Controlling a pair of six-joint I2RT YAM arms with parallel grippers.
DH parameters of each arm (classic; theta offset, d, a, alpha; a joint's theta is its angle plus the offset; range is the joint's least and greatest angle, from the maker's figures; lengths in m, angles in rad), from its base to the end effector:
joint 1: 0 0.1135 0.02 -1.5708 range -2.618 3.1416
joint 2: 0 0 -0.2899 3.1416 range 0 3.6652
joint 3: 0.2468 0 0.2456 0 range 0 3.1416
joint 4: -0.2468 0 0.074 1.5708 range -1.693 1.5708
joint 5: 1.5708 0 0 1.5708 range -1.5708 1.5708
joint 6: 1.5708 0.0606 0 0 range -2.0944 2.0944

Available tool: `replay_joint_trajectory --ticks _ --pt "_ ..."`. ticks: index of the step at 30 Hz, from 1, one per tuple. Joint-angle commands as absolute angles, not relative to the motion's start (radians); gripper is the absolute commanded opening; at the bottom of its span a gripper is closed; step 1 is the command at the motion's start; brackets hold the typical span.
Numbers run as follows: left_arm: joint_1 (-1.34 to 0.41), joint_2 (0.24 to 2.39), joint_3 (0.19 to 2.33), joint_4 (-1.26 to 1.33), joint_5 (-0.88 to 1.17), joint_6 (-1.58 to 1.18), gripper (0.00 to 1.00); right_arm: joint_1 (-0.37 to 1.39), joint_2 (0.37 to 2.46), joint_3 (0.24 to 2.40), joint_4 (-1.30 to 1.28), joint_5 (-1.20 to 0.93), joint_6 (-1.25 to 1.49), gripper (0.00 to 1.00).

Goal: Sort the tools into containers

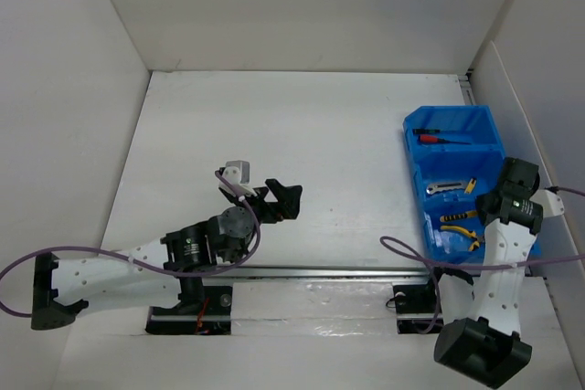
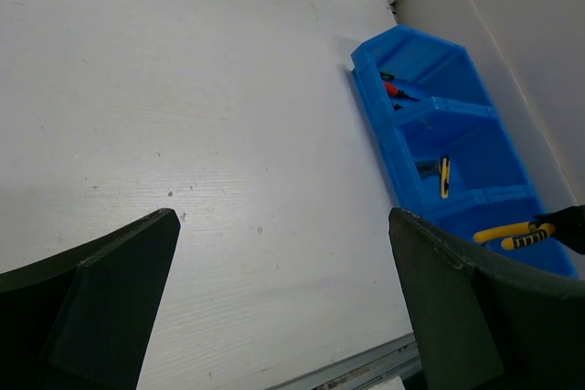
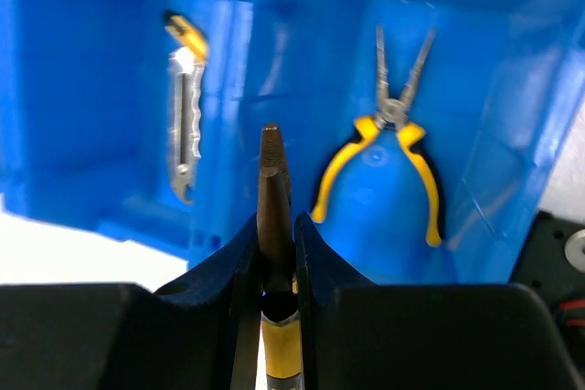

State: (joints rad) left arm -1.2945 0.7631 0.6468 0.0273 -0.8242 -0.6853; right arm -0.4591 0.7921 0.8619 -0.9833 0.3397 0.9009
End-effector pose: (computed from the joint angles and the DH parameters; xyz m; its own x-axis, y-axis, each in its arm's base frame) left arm 0.0888 -0.1502 0.3356 -0.3061 -0.4962 -0.8125 0.3361 0.7421 -0.5799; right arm 0.1075 -0.0757 0.2925 0.0300 0.8097 -0.5861 0.9290 0.1938 0.3152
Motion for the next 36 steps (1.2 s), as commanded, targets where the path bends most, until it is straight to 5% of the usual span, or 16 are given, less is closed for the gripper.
replay_joint_trajectory --ticks 1,17,20,21,25,33,36 --pt "-1.298 0.729 0.634 0.018 -0.853 -0.706 0.99 -0.466 0.795 0.916 -1.055 0.429 1.011 0.0" --pt "-1.298 0.684 0.623 0.003 -0.879 -0.736 0.99 -0.606 0.922 0.802 -0.872 0.407 0.956 0.03" --pt "-1.298 0.667 0.614 0.003 -0.879 -0.739 0.99 -0.617 0.902 0.793 -0.838 0.397 0.928 0.17" --pt "-1.298 0.664 0.608 0.003 -0.882 -0.739 0.99 -0.632 0.882 0.792 -0.831 0.381 0.904 0.32" --pt "-1.298 0.67 0.606 0.003 -0.887 -0.742 0.99 -0.679 0.839 0.779 -0.781 0.327 0.85 0.5" --pt "-1.298 0.689 0.609 0.003 -0.887 -0.739 0.99 -0.732 0.818 0.851 -0.772 0.14 0.727 0.58" --pt "-1.298 0.704 0.62 0.014 -0.887 -0.719 0.99 -0.694 0.729 0.862 -0.649 -0.183 0.618 0.69"
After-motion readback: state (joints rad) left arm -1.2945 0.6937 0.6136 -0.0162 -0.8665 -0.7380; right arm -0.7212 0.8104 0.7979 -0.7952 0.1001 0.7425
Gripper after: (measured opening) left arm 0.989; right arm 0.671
